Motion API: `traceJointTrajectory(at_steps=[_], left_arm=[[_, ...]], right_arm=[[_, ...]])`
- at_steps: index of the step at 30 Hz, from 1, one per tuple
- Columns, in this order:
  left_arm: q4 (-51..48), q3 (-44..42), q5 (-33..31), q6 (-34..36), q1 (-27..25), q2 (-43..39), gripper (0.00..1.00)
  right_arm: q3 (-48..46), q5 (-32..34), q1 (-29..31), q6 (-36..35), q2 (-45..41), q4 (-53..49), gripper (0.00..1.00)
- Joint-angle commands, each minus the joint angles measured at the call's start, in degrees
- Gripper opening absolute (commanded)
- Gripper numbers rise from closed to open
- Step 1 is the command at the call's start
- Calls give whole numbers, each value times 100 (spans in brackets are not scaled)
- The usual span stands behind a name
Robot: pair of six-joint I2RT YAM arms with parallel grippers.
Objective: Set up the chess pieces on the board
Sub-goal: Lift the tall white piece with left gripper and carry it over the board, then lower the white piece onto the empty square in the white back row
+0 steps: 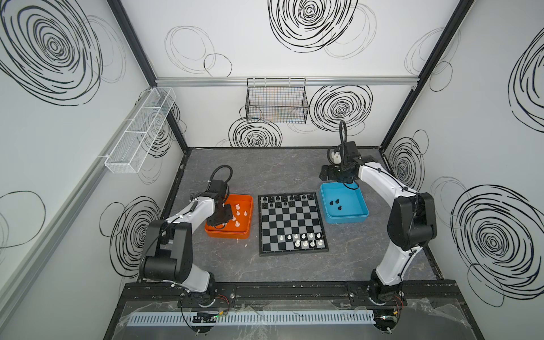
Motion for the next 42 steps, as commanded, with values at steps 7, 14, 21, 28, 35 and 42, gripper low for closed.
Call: traceJointTrajectory(at_steps=[7,14,21,28,35,42], left_arm=[[-227,265,-99,57,-110,-128,15],[-638,609,-156,83,-291,-399,14],[-1241,1432,-56,-74,-840,-668,15],[-1408,1946,182,-529,-2077,-499,15],[-1493,2360,255,-709,-3601,181,16],[-1277,2467,355,-754,-4495,829,14]], right_arm=[[-4,24,-33,-32,-19,-5,96],[0,31,-33,-42,-80,-12,96],[-17,-12,-50,-40,-113,-22,96],[-25,-27,-99,-47,-167,-33,96],[-74,-20,-197,-47,-221,-9,96],[-117,-29,-285,-43,-263,2,96]])
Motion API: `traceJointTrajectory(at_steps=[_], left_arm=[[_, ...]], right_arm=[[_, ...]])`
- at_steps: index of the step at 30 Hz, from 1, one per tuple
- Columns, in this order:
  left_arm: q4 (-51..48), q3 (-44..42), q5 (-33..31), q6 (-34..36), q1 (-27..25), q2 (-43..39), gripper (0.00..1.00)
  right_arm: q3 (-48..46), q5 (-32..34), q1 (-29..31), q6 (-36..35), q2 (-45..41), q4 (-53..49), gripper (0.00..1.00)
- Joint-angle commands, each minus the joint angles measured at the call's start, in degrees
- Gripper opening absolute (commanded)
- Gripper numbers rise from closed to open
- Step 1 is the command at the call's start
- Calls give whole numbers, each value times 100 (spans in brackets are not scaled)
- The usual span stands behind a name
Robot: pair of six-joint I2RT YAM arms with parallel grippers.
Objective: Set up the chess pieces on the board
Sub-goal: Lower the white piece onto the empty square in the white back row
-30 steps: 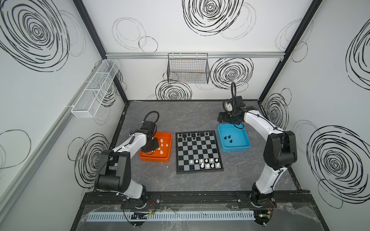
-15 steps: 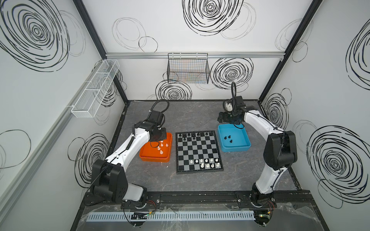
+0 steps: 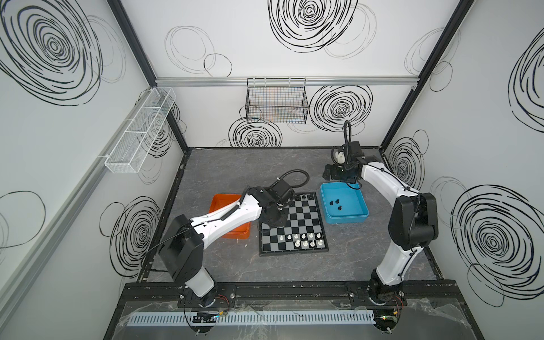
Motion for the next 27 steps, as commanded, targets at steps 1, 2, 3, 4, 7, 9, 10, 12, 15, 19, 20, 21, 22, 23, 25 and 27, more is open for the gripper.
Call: traceJointTrajectory(at_steps=[1,2,3,4,7,9,10,12,15,19,20,21,22,23,25,27], left_arm=[[49,205,30,-148,-197,214,14],[100,209,48,-152,-250,250,14],[158,208,69,-133,-297,287,14],[173,222,69,-124,-343,330,14],[236,231,112,-35,-453,389,15],[282,226,168,2,-516,403,15],[319,218,214,35,-553,413,15],[389,194,239,88,-608,440,15],[469,125,254,134,-645,485,15],[608,-40,270,155,-694,508,16],[619,-58,286,155,-703,517,16],[634,-87,282,166,-720,521,16],[646,-102,272,169,-733,521,15],[652,-124,278,169,-746,521,16],[674,-164,281,168,-771,521,16],[683,-202,285,175,-793,521,16]], right_arm=[[-72,15,-61,-38,-267,-5,96],[-89,6,-76,-38,-275,18,96],[-109,-6,-84,-42,-278,25,96],[-116,-15,-96,-39,-275,27,96],[-141,-41,-110,-44,-288,33,96],[-148,-42,-118,-40,-288,56,96],[-162,-51,-122,-41,-297,52,96],[-169,-41,-126,-42,-305,58,96],[-183,-49,-140,-43,-306,70,96],[-205,-48,-152,-37,-310,74,96],[-207,-50,-166,-37,-311,79,96],[-207,-59,-161,-31,-306,75,96],[-212,-60,-166,-32,-305,82,96],[-215,-60,-162,-30,-306,83,96],[-216,-60,-161,-32,-298,75,96],[-216,-60,-162,-29,-289,74,96]])
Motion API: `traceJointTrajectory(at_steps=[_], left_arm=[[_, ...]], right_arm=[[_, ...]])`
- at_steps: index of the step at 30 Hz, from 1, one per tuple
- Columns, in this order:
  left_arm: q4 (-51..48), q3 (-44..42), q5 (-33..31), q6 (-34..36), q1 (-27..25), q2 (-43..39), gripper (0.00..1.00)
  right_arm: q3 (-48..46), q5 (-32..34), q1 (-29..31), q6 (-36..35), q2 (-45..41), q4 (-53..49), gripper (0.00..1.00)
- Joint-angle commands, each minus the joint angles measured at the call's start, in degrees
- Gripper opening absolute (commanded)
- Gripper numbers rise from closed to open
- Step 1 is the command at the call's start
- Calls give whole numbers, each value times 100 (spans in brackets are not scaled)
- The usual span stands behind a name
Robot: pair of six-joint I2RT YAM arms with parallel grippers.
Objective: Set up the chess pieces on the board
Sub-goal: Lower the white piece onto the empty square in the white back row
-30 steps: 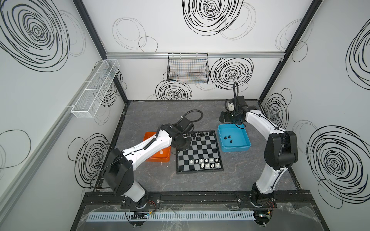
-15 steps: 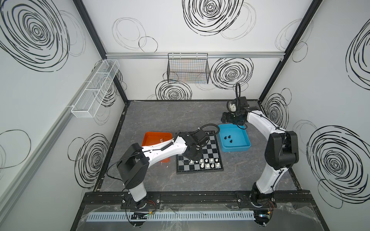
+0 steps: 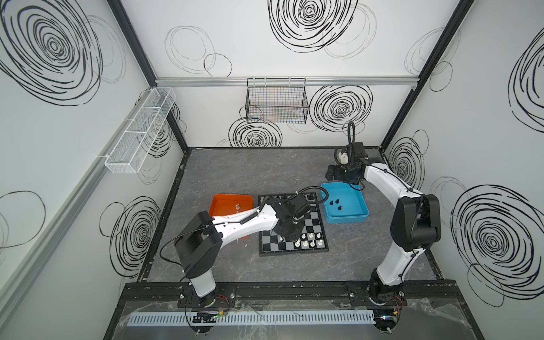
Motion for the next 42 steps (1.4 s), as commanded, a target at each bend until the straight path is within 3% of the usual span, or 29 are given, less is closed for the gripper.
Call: traceJointTrajectory(at_steps=[1,42], left_arm=[[80,-112,30,47,-64,69,16],[254,-366,14,128,-157,261,21]], right_arm=[[-76,-12,-37,-29,-175,44,96],[-102,-38,-31,-29,-90,62,96]])
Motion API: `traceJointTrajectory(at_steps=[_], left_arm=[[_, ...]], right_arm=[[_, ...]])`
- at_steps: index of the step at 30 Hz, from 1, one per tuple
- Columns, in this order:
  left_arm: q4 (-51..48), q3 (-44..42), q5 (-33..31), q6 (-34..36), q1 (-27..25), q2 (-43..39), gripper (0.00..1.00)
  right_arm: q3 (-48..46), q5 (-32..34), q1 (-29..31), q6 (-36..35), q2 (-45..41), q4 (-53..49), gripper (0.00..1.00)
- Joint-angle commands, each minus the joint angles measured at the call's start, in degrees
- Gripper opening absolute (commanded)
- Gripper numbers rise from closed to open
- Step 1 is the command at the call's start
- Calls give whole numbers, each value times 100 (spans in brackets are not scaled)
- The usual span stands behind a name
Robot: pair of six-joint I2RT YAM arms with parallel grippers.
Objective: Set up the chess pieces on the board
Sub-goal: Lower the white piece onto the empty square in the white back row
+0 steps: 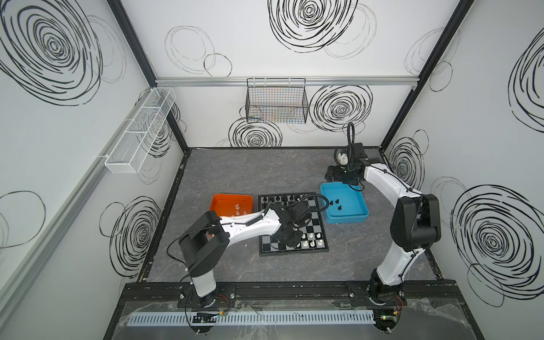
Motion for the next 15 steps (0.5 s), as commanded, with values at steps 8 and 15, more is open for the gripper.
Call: traceJointTrajectory(at_steps=[8,15], left_arm=[[72,-51,-21,62,-11,65,23],[96,-64,1,45,-13,67,24]], right_arm=[[-38,12,-30,-34,-72,45,96],[-40,12,-30,-35,-63,45,96]])
